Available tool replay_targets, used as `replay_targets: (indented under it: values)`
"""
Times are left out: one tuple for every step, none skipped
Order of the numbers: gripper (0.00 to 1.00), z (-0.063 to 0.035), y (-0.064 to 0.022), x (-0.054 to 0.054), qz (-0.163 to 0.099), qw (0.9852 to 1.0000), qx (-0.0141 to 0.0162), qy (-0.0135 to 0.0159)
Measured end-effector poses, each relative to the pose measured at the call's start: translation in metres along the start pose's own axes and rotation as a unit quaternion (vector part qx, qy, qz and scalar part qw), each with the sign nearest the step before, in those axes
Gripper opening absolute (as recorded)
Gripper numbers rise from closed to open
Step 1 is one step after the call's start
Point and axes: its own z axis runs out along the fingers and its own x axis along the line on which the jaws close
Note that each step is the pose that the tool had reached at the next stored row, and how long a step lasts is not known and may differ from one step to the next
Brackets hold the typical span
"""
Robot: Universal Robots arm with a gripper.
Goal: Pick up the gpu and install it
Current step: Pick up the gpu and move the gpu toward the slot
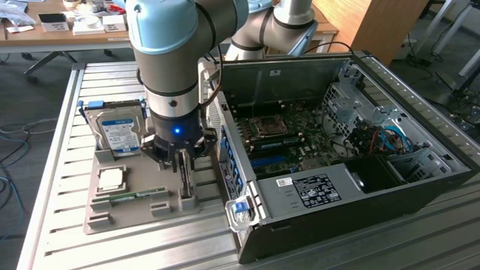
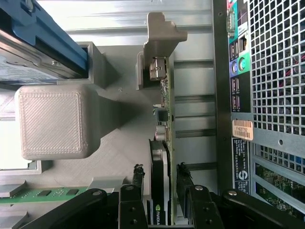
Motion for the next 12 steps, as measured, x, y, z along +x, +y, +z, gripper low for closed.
replay_targets:
  values:
    - [0.42, 0.0, 0.0, 0.0, 0.0, 1.0, 0.0, 0.0]
    - [0.42, 0.0002, 0.0004, 0.0, 0.0, 1.0, -0.0001, -0.0001]
    - [0.42, 0.0001, 0.0006, 0.0001, 0.0, 1.0, -0.0001, -0.0001]
    - [0.42, 0.0001, 0.0006, 0.0001, 0.0, 1.0, -0.0001, -0.0001]
    - [0.42, 0.0001, 0.0006, 0.0001, 0.0, 1.0, -0.0001, -0.0001]
    - [0.42, 0.0001, 0.0006, 0.0001, 0.0, 1.0, -0.0001, 0.0]
    - [0.42, 0.0, 0.0006, 0.0, 0.0, 1.0, 0.0, 0.0]
    - [0.42, 0.0001, 0.0006, 0.0001, 0.0, 1.0, 0.0, 0.0]
    - [0.42, 0.0, 0.0006, 0.0, 0.0, 1.0, 0.0, 0.0]
    - [0.42, 0.0, 0.0006, 0.0, 0.0, 1.0, 0.0, 0.0]
    - [0.42, 0.0001, 0.0006, -0.0002, 0.0, 1.0, -0.0001, -0.0001]
    - [0.42, 0.0001, 0.0007, -0.0005, 0.0, 1.0, 0.0, 0.0]
